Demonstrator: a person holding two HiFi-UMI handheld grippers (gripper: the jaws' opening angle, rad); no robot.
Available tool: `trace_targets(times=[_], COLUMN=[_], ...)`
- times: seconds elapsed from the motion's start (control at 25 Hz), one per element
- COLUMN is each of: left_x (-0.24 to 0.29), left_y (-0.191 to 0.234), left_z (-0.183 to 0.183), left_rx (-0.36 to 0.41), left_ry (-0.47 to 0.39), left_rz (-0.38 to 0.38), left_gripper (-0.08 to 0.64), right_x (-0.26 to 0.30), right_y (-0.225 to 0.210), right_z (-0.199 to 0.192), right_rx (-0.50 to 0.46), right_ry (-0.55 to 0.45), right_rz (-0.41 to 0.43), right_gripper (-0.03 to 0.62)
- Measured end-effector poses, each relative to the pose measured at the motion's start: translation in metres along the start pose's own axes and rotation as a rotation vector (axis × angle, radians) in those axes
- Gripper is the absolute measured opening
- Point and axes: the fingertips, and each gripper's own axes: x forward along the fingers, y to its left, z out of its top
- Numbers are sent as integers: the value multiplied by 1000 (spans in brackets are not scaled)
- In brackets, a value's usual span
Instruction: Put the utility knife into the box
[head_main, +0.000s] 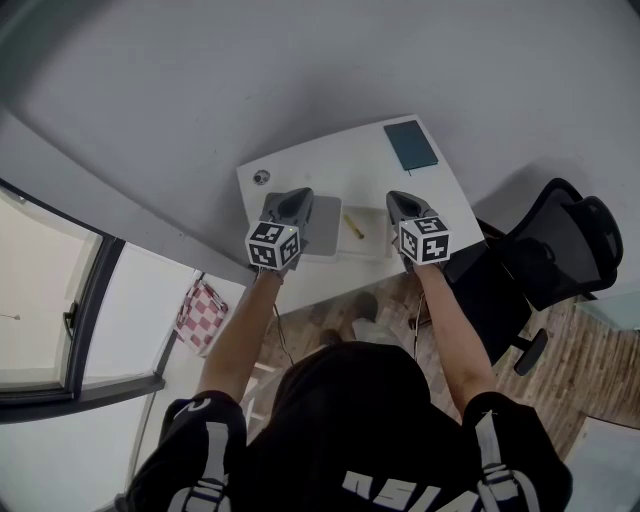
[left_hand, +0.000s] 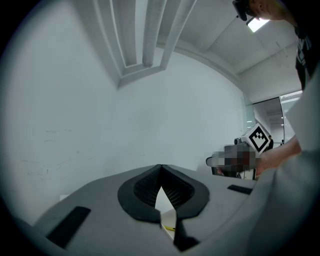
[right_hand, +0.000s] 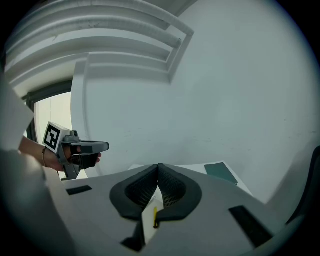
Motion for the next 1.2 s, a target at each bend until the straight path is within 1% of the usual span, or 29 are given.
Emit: trace_targets(times=[1.2], left_x=[3], left_y=[9], left_z=[-4], left_rx=[-15], left_ry=[9], left_rz=[30], left_gripper=[25], right_x=[8], right_y=[-5], right_z=[-11], right_rx=[6], right_ry=[28], right_rz=[19], right_gripper=[14])
